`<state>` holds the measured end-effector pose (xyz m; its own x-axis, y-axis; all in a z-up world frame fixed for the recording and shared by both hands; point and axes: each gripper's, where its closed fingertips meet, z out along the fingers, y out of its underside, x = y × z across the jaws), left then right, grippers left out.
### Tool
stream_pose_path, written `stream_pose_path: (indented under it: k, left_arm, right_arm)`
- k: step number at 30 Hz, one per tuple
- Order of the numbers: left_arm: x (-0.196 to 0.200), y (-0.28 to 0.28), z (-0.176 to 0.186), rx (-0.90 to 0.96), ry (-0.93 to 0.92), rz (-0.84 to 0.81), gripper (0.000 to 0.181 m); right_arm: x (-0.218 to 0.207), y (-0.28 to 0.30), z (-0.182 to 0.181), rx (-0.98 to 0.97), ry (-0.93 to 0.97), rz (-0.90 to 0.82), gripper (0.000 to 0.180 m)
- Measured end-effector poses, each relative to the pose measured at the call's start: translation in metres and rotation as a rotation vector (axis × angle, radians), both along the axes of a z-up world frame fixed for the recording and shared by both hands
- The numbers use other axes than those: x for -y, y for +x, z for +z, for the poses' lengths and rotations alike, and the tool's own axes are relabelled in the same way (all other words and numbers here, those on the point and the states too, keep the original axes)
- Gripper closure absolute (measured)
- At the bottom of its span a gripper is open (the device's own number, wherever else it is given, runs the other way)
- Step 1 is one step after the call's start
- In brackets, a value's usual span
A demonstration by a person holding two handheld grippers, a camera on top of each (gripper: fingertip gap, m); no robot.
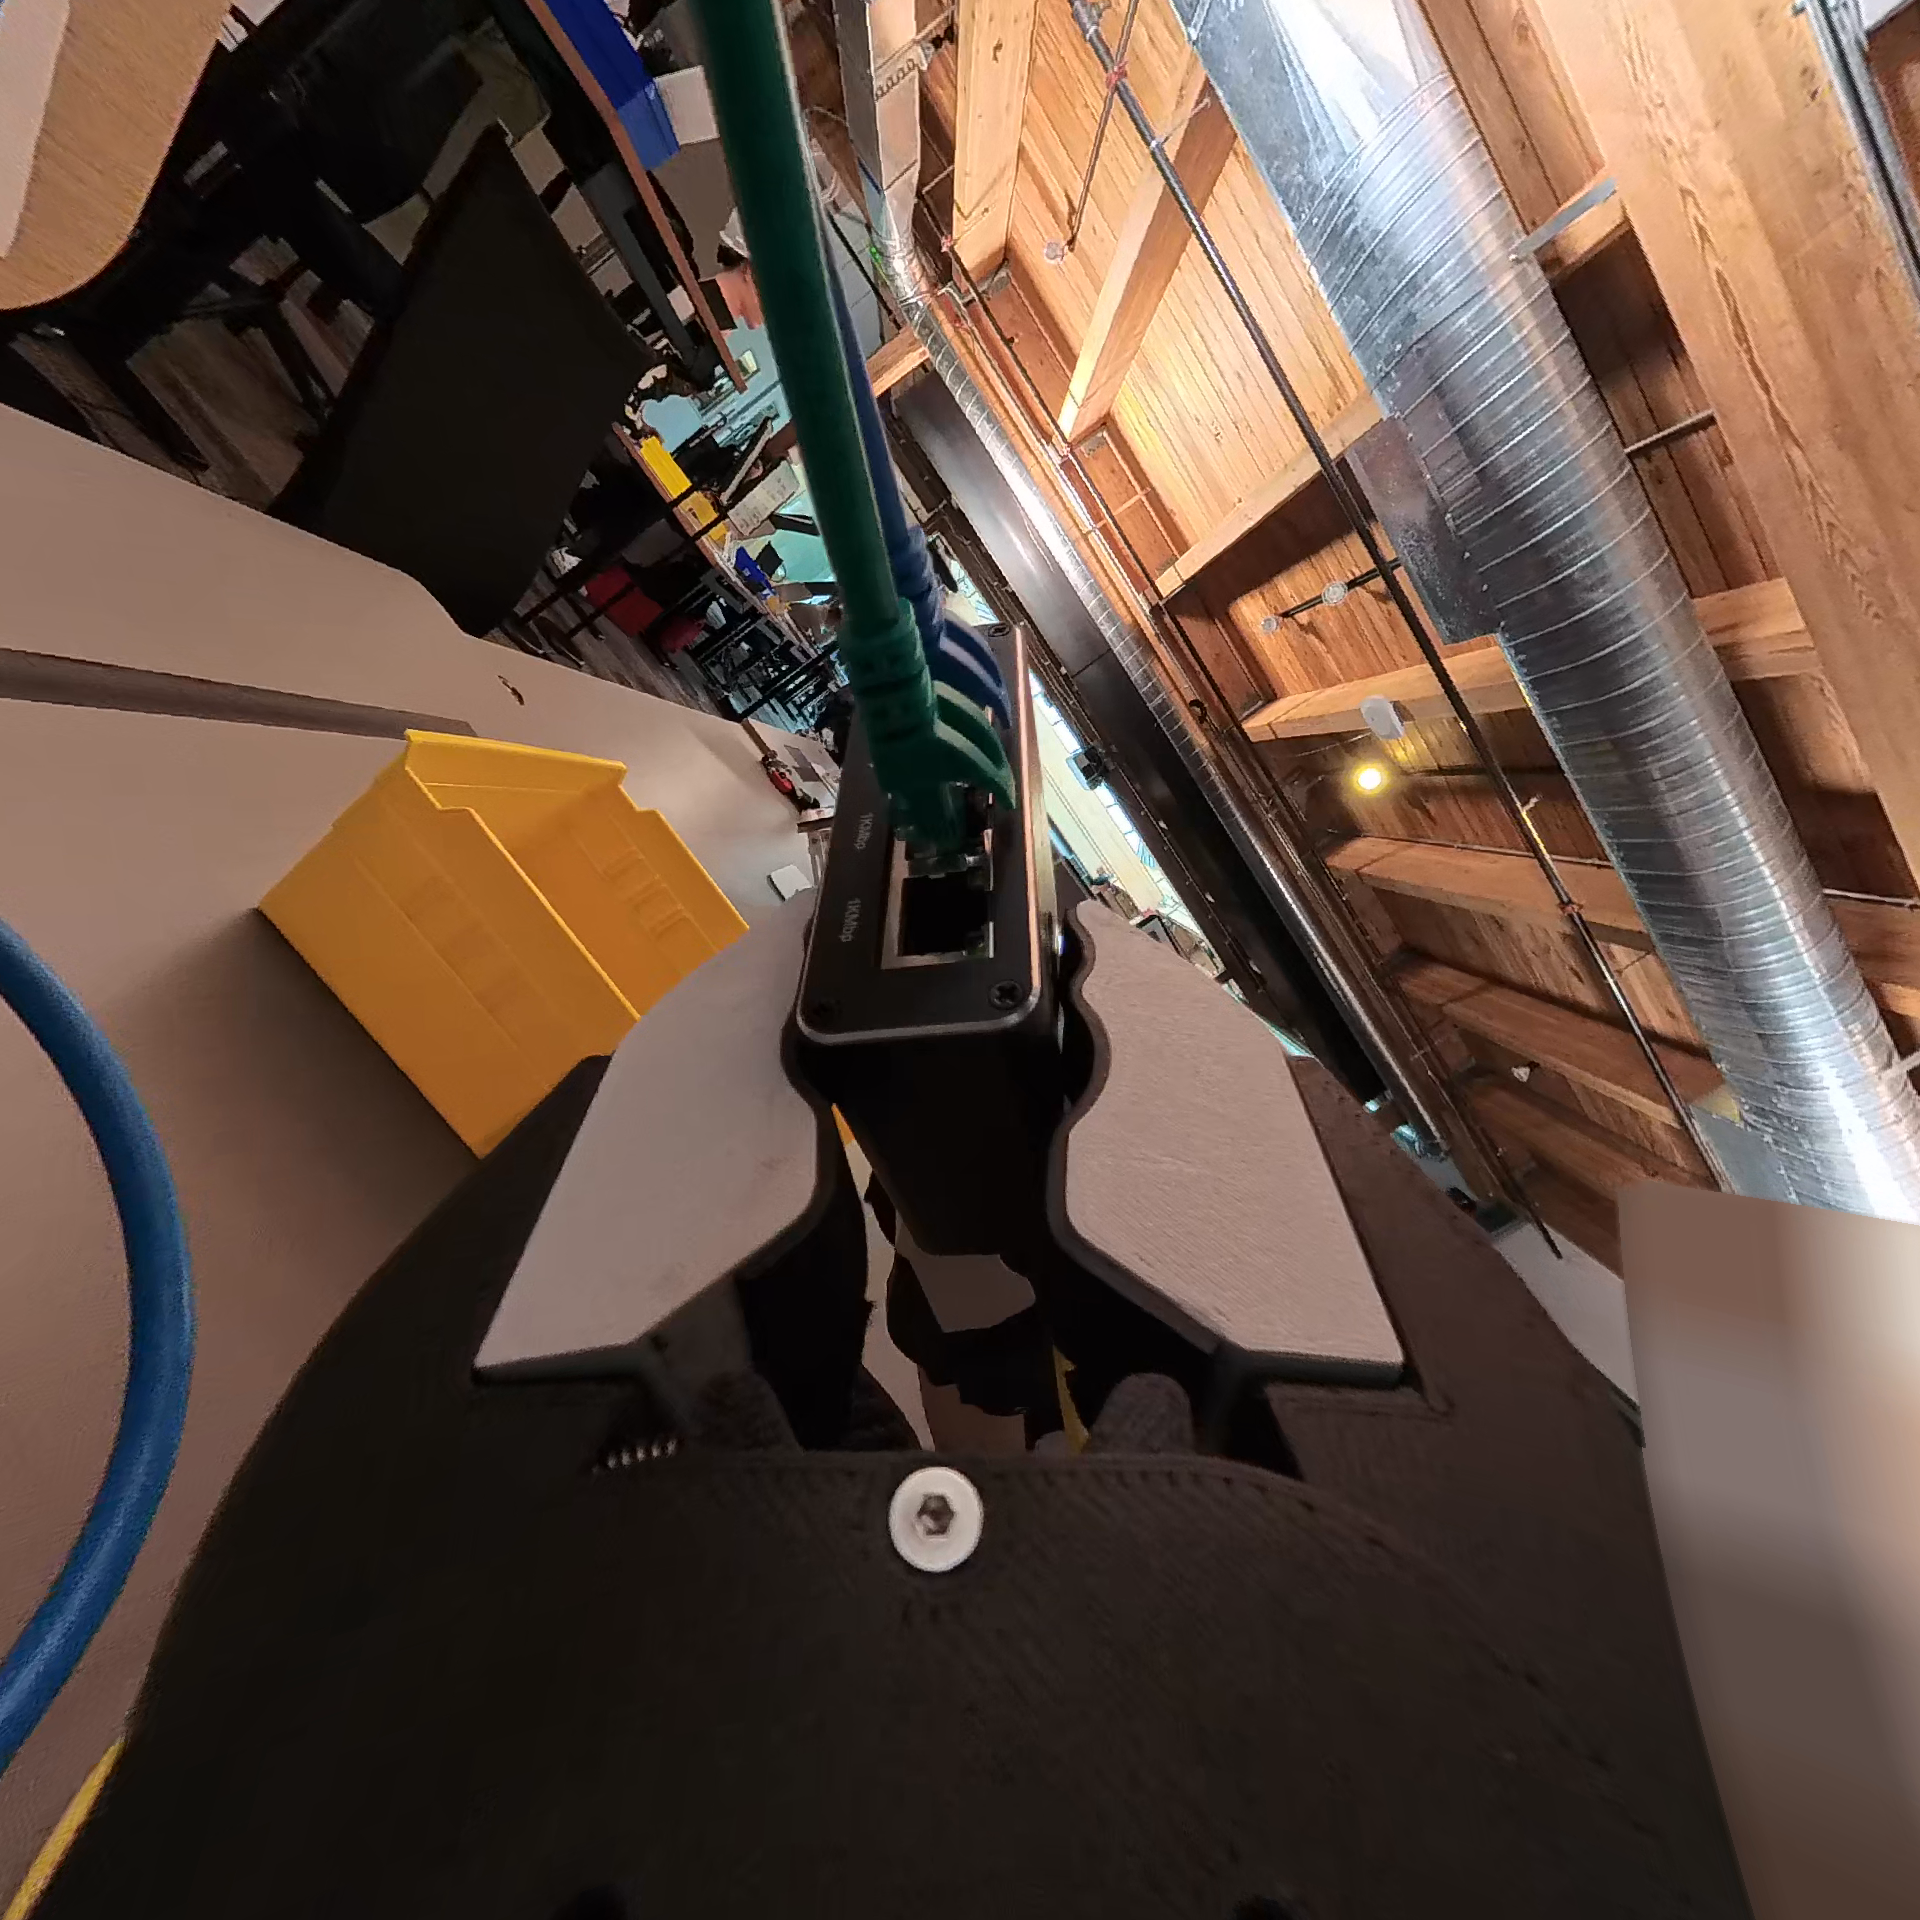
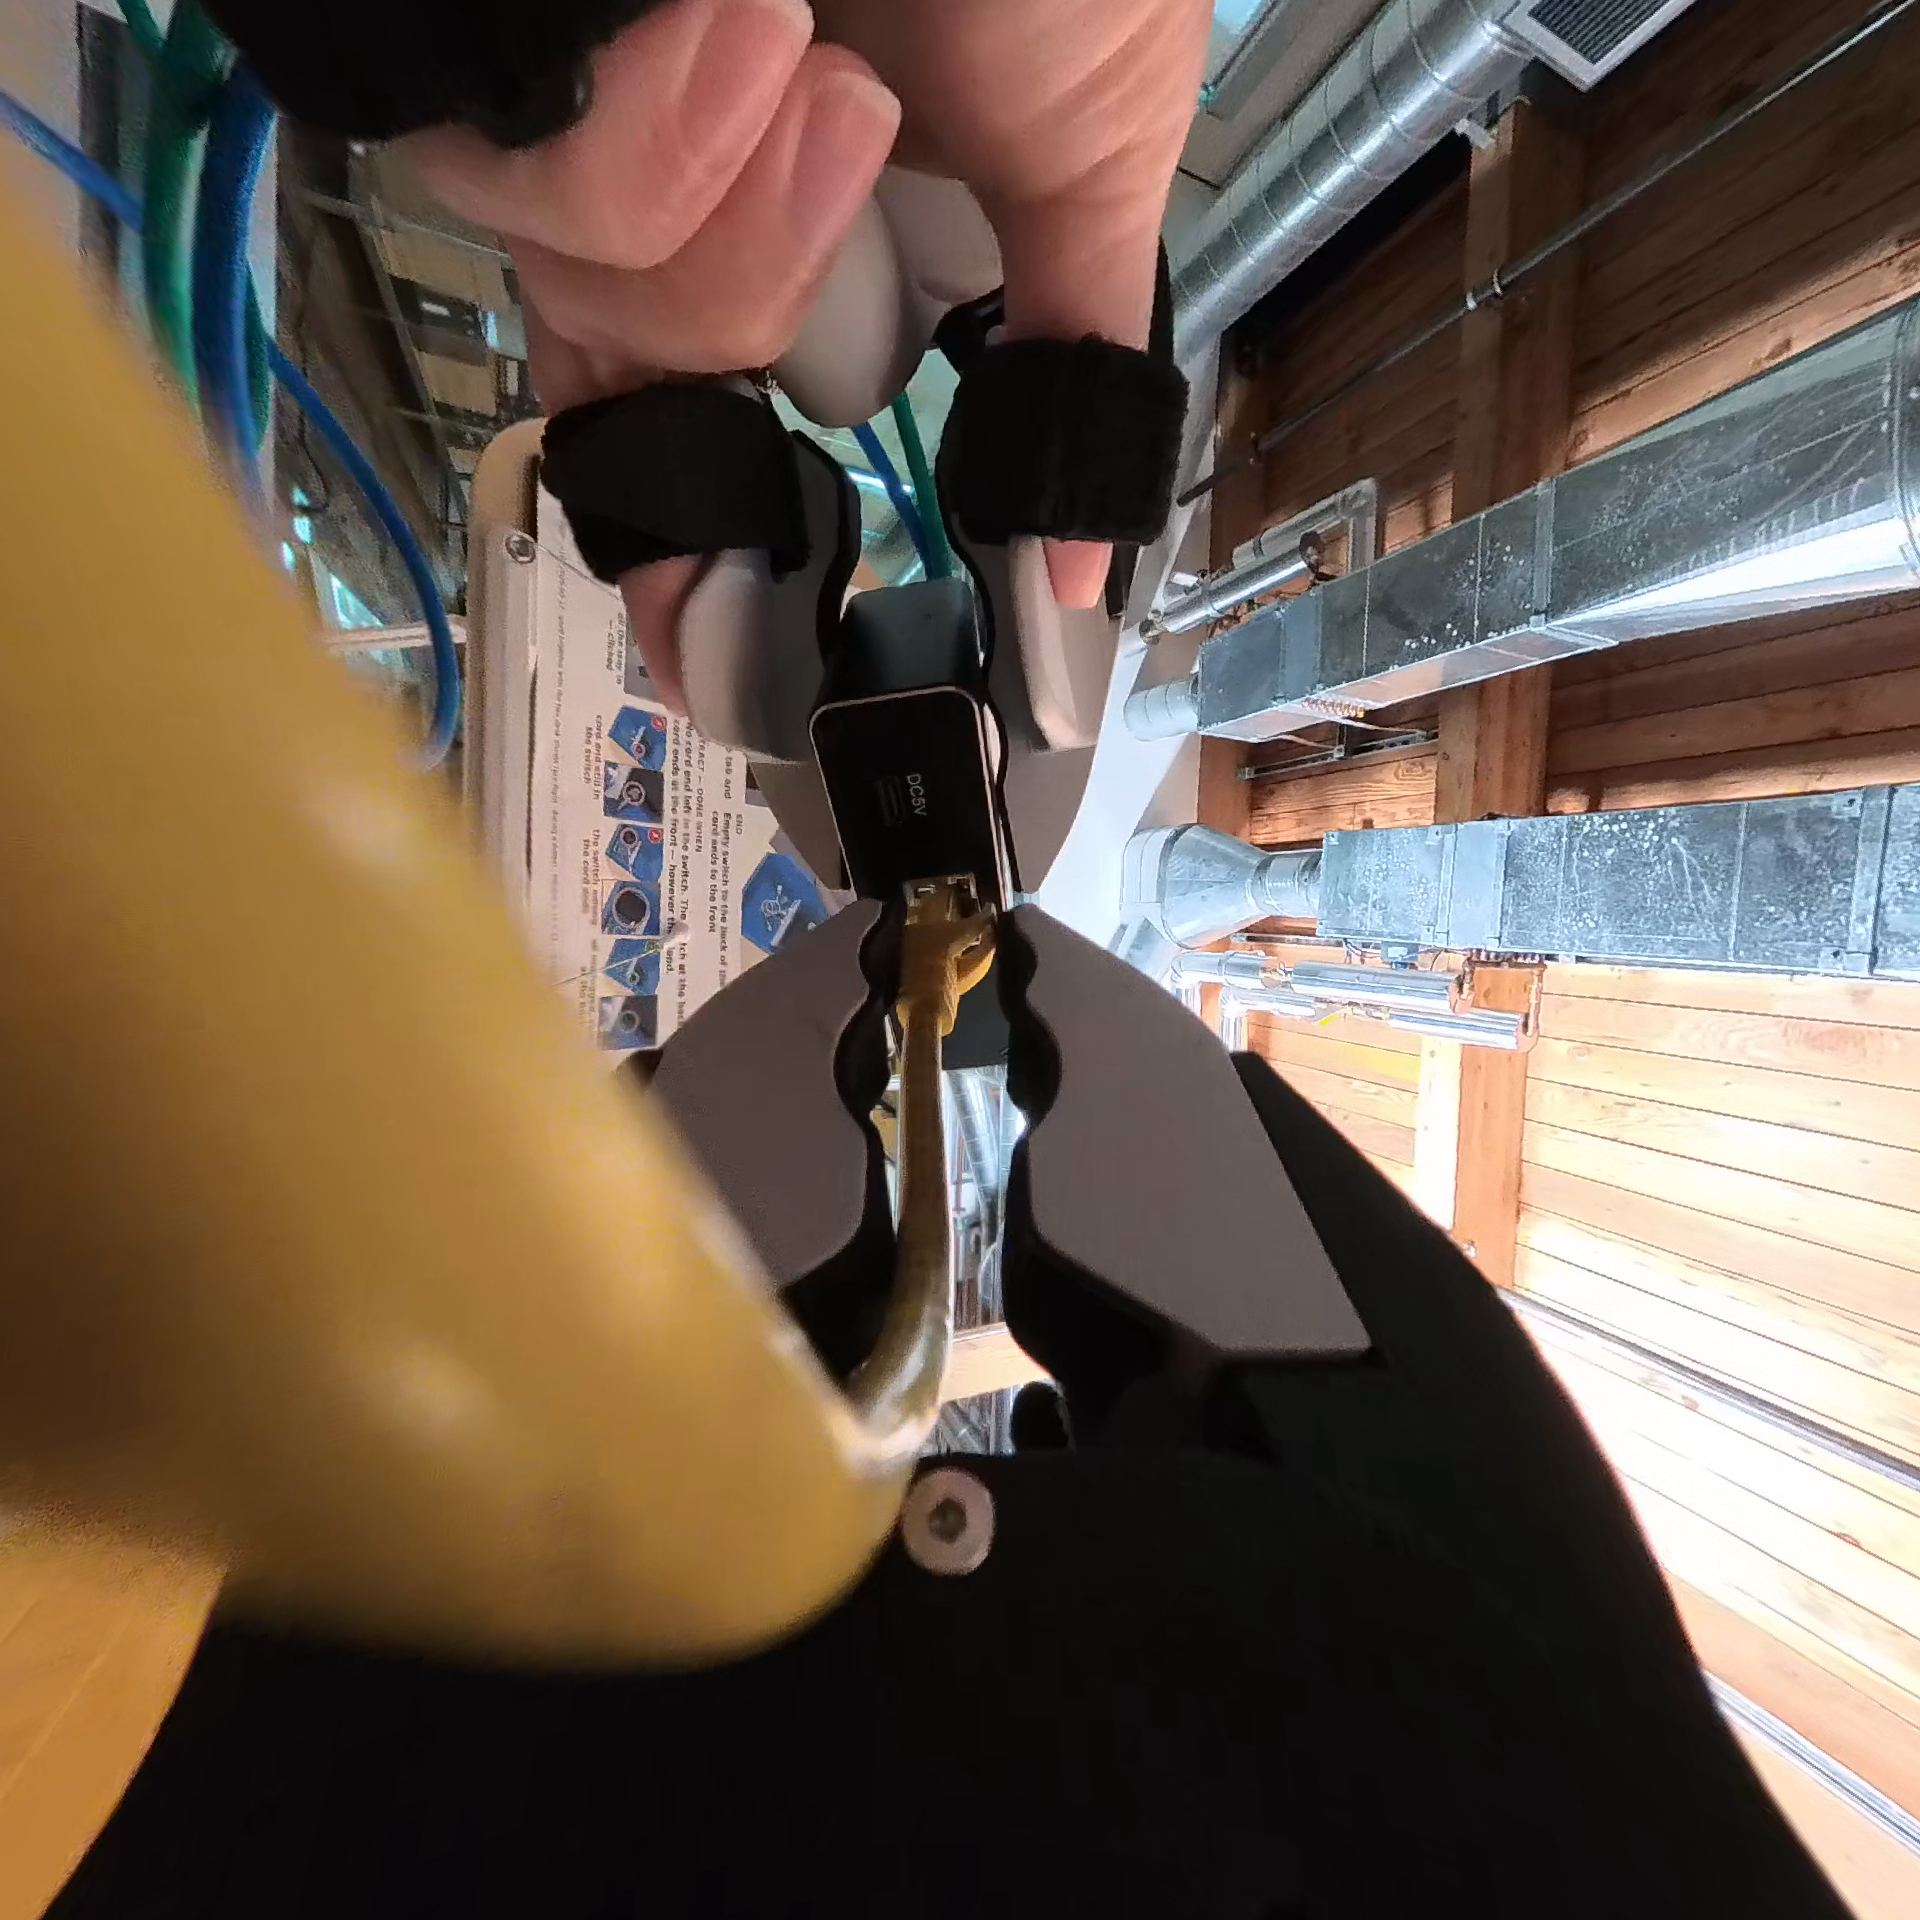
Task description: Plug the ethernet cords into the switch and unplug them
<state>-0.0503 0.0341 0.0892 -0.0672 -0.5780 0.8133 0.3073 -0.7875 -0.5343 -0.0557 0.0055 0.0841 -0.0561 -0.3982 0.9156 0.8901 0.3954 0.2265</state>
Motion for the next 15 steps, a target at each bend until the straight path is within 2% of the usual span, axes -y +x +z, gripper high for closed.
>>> stream_pose_path:
  k: [7,10,15]
  left_arm:
    - [-0.0013,0.0002,-0.0019,-0.007,-0.008,0.007,0.143]
    - [0.0010,0.0000,0.0054,0.090,-0.008,-0.022,0.143]
    - [-0.0018,0.0024,0.0033,0.112,-0.019,-0.033,0.143]
  right_arm:
    - [-0.0023,0.0008,-0.0029,0.017,-0.038,-0.003,0.164]
    - [0.0055,-0.0042,-0.0029,0.024,-0.068,0.051,0.167]
    - [0.0011,-0.0008,-0.0056,0.070,-0.117,-0.013,0.167]
